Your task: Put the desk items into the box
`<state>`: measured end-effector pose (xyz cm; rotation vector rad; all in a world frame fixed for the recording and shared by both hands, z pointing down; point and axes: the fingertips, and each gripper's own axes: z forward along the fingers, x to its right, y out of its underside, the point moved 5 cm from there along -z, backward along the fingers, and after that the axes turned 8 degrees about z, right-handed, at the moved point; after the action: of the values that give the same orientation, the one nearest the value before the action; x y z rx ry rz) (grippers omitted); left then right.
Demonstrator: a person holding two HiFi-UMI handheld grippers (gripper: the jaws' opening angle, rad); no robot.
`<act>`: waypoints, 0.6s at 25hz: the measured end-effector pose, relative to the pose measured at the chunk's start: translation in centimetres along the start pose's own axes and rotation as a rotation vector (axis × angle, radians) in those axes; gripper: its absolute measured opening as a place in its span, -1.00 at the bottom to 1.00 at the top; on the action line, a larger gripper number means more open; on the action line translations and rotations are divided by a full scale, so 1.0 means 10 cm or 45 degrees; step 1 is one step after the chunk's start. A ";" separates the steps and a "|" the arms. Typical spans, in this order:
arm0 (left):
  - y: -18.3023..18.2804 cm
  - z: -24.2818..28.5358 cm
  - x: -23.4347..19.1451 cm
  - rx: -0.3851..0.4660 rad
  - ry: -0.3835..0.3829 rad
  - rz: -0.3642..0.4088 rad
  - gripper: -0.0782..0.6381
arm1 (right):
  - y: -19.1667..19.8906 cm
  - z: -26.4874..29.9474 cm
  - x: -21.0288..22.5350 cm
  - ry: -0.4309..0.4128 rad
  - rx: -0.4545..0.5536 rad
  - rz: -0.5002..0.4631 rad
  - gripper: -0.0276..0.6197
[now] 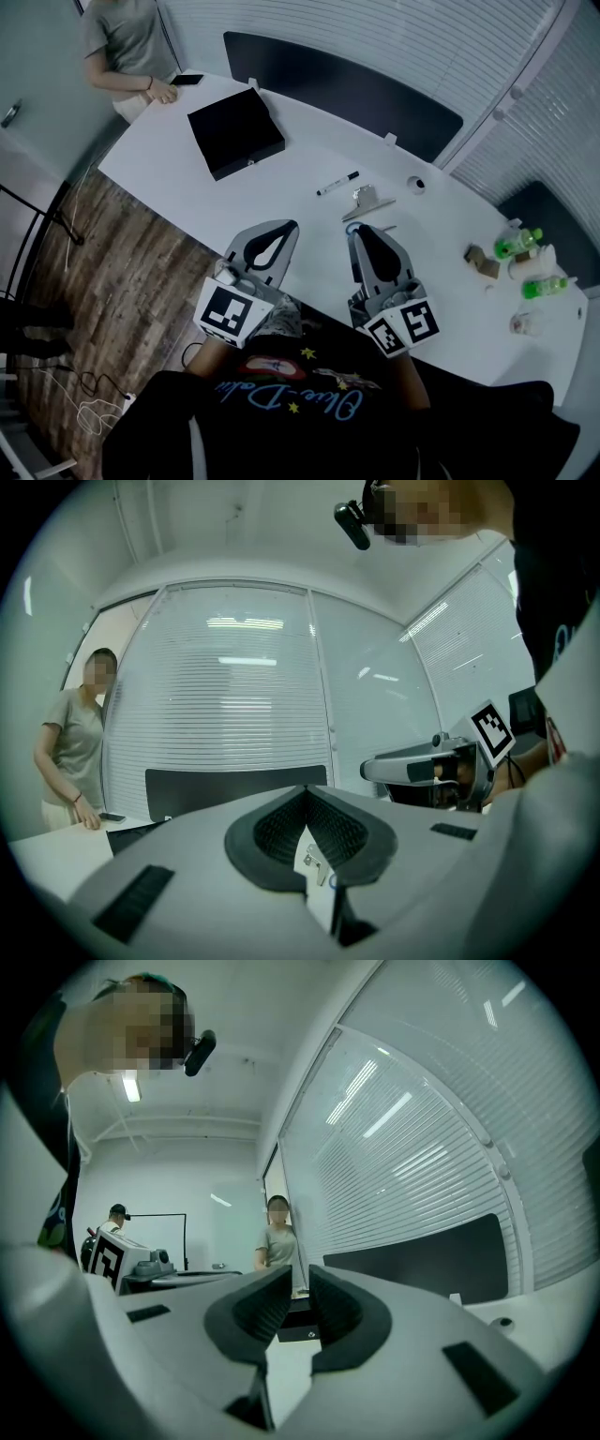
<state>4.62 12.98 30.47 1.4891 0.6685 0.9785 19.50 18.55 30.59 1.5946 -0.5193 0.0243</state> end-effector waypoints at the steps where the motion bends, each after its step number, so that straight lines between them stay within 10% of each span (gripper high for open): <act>1: 0.01 0.01 -0.02 0.003 0.000 -0.002 -0.76 | 0.01 0.02 0.02 0.003 -0.006 0.002 -0.71; 15: 0.18 0.12 -0.29 -0.005 -0.027 -0.048 -0.76 | 0.06 0.32 0.11 0.000 -0.055 -0.029 -0.68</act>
<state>4.03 9.62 31.69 1.4762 0.6767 0.9338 19.34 15.12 31.17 1.5580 -0.4984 -0.0043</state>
